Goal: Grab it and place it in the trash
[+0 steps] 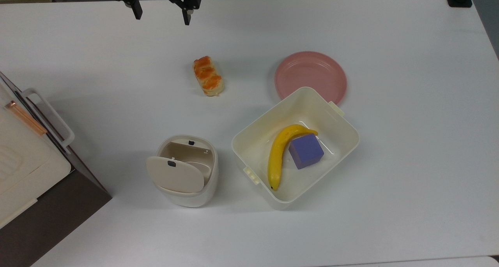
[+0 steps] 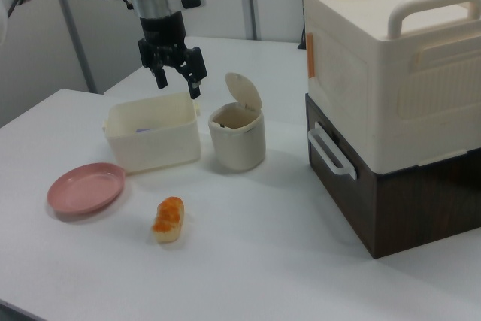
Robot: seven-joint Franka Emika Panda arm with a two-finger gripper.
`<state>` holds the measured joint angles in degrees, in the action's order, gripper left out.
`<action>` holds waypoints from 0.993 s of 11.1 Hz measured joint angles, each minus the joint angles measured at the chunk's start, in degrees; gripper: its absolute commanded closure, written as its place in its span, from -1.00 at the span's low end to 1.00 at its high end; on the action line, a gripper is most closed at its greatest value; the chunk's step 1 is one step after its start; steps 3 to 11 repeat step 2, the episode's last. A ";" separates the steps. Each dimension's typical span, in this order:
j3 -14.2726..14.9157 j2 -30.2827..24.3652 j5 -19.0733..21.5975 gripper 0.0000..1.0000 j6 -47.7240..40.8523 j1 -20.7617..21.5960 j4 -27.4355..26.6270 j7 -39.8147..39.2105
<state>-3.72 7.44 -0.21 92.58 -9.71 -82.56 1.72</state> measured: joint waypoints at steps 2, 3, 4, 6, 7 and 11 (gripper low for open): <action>0.00 -0.05 0.00 -1.00 0.00 0.00 -0.11 0.00; 0.00 -0.05 0.00 -1.00 0.00 0.00 -0.11 0.00; 0.00 -0.05 0.00 -1.00 0.00 0.00 -0.11 0.00; 0.00 -0.05 0.00 -1.00 0.00 0.00 -0.11 0.00; 0.00 -0.05 0.00 -1.00 0.00 0.00 -0.11 0.00; 0.00 -0.05 0.00 -1.00 0.00 0.00 -0.11 0.00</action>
